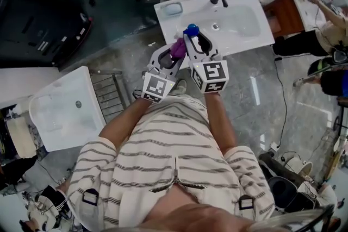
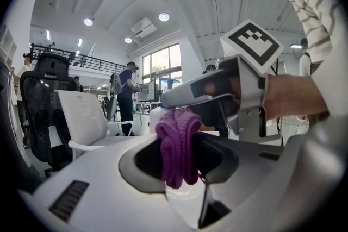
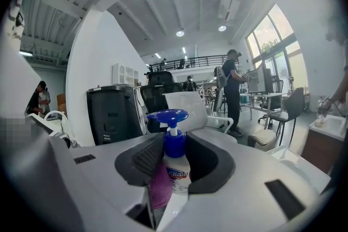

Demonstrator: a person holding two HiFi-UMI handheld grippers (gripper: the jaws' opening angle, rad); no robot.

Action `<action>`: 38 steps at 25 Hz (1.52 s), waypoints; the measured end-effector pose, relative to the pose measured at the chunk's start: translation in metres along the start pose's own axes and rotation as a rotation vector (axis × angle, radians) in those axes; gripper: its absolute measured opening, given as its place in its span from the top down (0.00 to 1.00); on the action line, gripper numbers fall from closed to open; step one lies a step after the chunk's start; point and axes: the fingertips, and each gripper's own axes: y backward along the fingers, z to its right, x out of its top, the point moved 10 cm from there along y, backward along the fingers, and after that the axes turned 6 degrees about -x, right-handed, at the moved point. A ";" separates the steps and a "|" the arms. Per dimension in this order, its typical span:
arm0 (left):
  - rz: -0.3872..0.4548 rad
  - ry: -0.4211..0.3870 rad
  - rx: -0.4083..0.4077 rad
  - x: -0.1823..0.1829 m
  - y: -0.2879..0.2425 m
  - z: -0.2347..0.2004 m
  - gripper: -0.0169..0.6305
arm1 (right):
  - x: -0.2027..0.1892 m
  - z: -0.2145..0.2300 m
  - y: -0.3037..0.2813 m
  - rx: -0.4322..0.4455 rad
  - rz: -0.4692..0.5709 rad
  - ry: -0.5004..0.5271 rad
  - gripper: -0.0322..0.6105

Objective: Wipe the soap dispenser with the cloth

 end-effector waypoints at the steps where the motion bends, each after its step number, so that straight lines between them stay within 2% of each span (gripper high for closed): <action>1: -0.001 -0.002 -0.007 -0.001 -0.003 0.001 0.77 | 0.000 0.000 0.000 -0.003 -0.002 0.002 0.75; 21: -0.008 -0.020 -0.086 -0.008 -0.038 0.020 0.77 | -0.004 0.006 0.011 -0.023 -0.005 -0.011 0.75; 38: -0.101 0.007 -0.093 -0.038 -0.040 0.023 0.77 | -0.006 0.010 0.020 -0.023 -0.003 -0.046 0.75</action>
